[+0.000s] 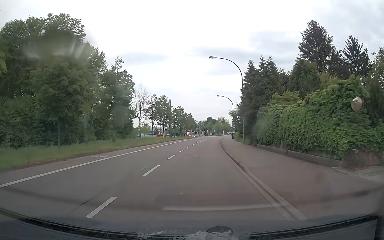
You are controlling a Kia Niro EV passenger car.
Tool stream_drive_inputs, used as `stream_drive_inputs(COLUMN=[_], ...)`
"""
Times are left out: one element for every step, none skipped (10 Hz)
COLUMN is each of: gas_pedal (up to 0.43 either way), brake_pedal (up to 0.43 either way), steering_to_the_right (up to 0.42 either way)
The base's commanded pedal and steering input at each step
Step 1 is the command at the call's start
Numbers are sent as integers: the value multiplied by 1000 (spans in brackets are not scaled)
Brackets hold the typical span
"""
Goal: Follow the waypoints while adhering to traffic rules and regulations
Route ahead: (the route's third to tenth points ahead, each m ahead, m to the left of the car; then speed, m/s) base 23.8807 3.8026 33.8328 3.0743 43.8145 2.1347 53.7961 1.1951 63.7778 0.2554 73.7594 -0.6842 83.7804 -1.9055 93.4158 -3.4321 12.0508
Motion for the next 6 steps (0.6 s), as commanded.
stream_drive_inputs(gas_pedal=[59,59,59,59,59,59], brake_pedal=[0,0,0,0,0,0], steering_to_the_right=[3,4,4,3,4,4])
